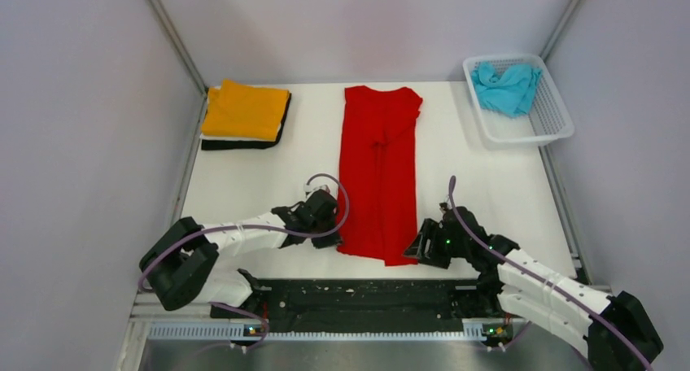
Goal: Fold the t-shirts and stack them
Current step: Grab the bottom of the folded rectangular tshirt with both arms, then fold the folded rectangular tshirt in 1/3 of the way
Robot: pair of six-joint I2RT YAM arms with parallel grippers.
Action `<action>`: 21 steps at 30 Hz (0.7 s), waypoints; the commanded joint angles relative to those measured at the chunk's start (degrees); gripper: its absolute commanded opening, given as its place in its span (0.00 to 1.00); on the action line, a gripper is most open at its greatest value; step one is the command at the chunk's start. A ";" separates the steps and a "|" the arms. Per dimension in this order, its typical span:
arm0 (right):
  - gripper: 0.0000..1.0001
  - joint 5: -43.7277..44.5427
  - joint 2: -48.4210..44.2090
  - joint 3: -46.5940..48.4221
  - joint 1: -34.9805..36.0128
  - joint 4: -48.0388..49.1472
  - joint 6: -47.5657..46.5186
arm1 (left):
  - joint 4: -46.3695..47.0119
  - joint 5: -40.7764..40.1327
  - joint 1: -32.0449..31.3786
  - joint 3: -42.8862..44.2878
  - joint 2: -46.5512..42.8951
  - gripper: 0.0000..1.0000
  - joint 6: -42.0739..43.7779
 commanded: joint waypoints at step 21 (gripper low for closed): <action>0.00 3.52 -14.40 -1.31 19.31 -9.33 9.16 | -8.49 3.08 -6.72 -7.92 -16.48 0.00 -6.40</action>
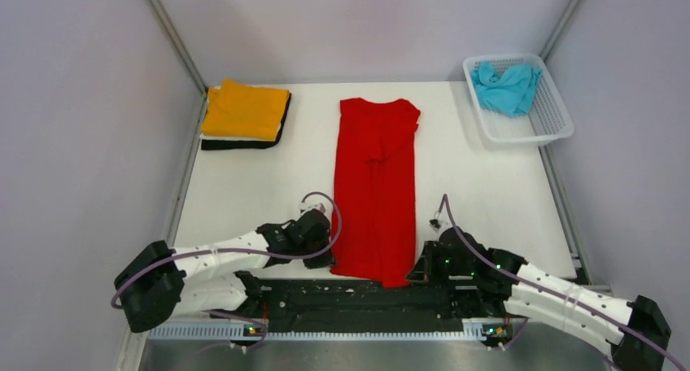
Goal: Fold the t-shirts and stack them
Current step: Fold the folded rectangular tshirt in 1/3 of the way
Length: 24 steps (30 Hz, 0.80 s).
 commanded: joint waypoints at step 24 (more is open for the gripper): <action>0.00 8.58 29.24 32.62 -15.77 8.32 -22.15 | -5.45 4.36 19.07 35.87 21.70 0.00 14.45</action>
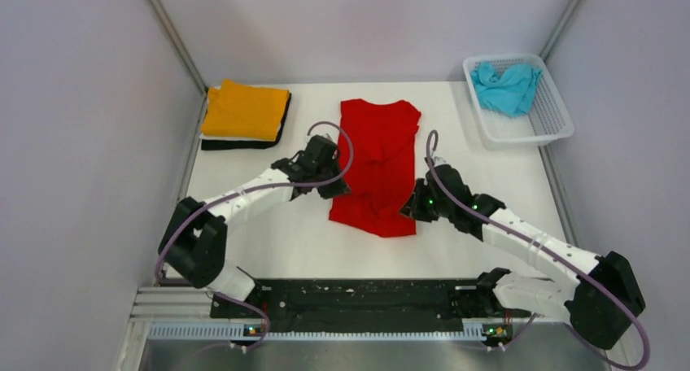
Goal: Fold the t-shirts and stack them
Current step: Fold the folded rectangular tshirt in 1/3 of the way
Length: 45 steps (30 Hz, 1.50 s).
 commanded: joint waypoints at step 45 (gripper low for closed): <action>0.85 -9.94 33.36 17.69 -24.44 25.60 -11.60 | -5.60 3.16 17.90 26.17 22.76 0.99 16.29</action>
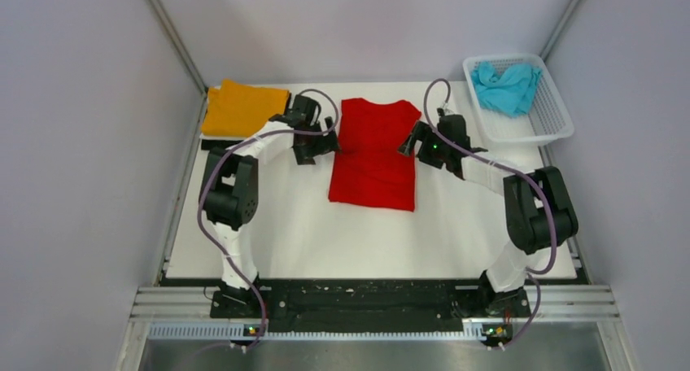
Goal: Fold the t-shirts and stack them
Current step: Fold the folded rectangular tshirt in 1/3 of the way, then grab one side of the 2/3 rectangular tshirt with both arms
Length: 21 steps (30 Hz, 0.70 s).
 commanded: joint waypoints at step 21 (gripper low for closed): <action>0.86 -2.33 -28.44 -33.23 3.85 1.76 10.09 | 16.54 12.29 -2.33 -35.03 -18.14 0.41 -8.06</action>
